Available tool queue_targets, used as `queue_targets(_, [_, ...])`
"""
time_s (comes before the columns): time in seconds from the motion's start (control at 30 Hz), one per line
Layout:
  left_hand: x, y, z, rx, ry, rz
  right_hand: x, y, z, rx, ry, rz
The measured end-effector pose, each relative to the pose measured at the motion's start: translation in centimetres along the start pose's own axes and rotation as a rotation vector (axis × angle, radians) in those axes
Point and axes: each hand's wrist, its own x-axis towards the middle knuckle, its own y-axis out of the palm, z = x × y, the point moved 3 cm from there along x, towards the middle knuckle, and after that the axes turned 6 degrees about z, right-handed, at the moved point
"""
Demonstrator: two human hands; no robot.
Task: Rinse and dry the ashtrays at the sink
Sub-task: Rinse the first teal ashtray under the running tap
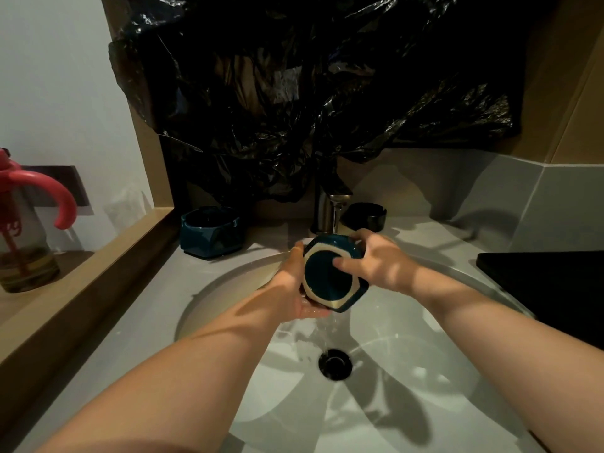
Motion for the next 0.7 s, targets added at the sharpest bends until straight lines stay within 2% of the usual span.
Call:
queue_targets(0.07, [0.1, -0.2, 0.1, -0.007, -0.003, 0.007, -0.3, 0.0, 0.3, -0.095, -0.096, 0.009])
queue_targets(0.2, [1.1, -1.7, -0.1, 0.23, -0.029, -0.044, -0.8, -0.1, 0.8, -0.202, -0.203, 0.031])
queue_targets(0.37, [1.3, -2.4, -0.2, 0.149, -0.124, 0.05, -1.5, 0.4, 1.9, -0.49, -0.314, 0.074])
queue_targets(0.5, [1.3, -2.4, -0.6, 0.074, -0.062, 0.086, -1.4, 0.8, 1.4, -0.63, -0.377, 0.081])
queue_targets(0.6, [1.5, -2.2, -0.8, 0.044, 0.08, 0.101, -0.6, 0.0, 0.1, -0.563, -0.351, 0.001])
queue_targets(0.67, [1.4, -2.0, -0.9, 0.098, 0.148, 0.109, -0.2, -0.5, -1.2, -0.382, -0.194, 0.027])
queue_targets(0.7, [1.4, -1.9, -0.9, 0.122, 0.17, 0.106, -0.3, -0.6, -1.8, -0.206, -0.085, 0.056])
